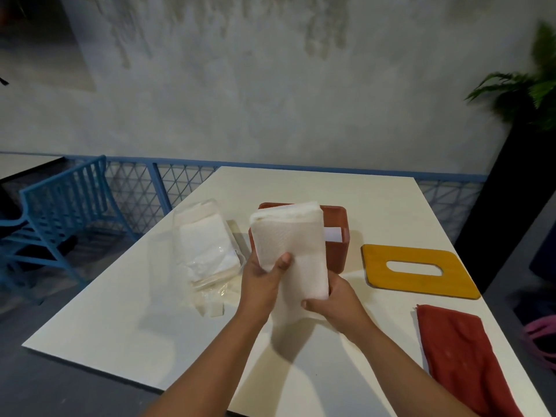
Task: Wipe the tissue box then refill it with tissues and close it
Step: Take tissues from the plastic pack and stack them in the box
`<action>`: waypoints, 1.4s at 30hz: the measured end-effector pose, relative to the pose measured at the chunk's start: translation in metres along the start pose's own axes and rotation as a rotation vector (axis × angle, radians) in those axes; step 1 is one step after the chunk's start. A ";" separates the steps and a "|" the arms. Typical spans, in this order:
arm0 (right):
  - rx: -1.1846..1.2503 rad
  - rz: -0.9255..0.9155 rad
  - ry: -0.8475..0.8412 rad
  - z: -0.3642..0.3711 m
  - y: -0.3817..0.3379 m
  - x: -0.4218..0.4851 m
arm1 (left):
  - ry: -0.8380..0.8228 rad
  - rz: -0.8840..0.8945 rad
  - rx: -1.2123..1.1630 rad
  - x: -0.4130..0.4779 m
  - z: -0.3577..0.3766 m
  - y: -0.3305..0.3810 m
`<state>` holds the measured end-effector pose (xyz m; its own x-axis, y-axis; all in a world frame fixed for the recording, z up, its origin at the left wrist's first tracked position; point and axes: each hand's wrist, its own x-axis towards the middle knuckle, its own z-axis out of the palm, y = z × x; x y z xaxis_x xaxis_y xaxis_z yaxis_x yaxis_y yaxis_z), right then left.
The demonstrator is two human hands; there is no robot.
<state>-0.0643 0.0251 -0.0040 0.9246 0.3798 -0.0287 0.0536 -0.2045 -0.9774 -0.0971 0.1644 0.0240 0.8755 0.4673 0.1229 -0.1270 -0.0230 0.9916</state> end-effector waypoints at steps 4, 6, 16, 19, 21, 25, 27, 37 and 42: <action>-0.105 0.012 -0.095 -0.011 -0.011 0.000 | 0.015 -0.004 -0.055 0.010 0.000 0.015; -0.176 0.007 -0.140 -0.018 -0.019 0.002 | 0.021 0.007 -0.100 0.018 -0.002 0.025; -0.124 0.034 -0.123 -0.058 -0.055 0.018 | -0.062 0.026 -0.101 0.081 -0.029 0.065; 0.100 0.059 0.007 -0.070 -0.064 0.029 | -0.153 -0.056 -0.062 0.100 -0.039 0.072; 0.196 0.066 0.104 -0.076 -0.073 0.039 | -0.190 -0.080 -0.016 0.111 -0.043 0.075; 0.216 0.102 0.321 -0.079 -0.091 0.067 | -0.240 -0.096 0.084 0.130 -0.042 0.079; 0.192 0.125 0.395 -0.078 -0.099 0.079 | -0.242 -0.059 0.157 0.138 -0.039 0.081; -0.231 0.048 0.587 -0.062 -0.113 0.120 | -0.267 0.166 0.824 0.160 -0.016 0.069; -0.326 0.128 0.567 -0.051 -0.097 0.128 | -0.298 0.179 1.033 0.163 -0.005 0.051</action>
<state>0.0685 0.0476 0.0983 0.9816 -0.1809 0.0610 -0.0412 -0.5126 -0.8576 0.0371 0.2444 0.0941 0.9789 0.1533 0.1348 0.0675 -0.8661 0.4952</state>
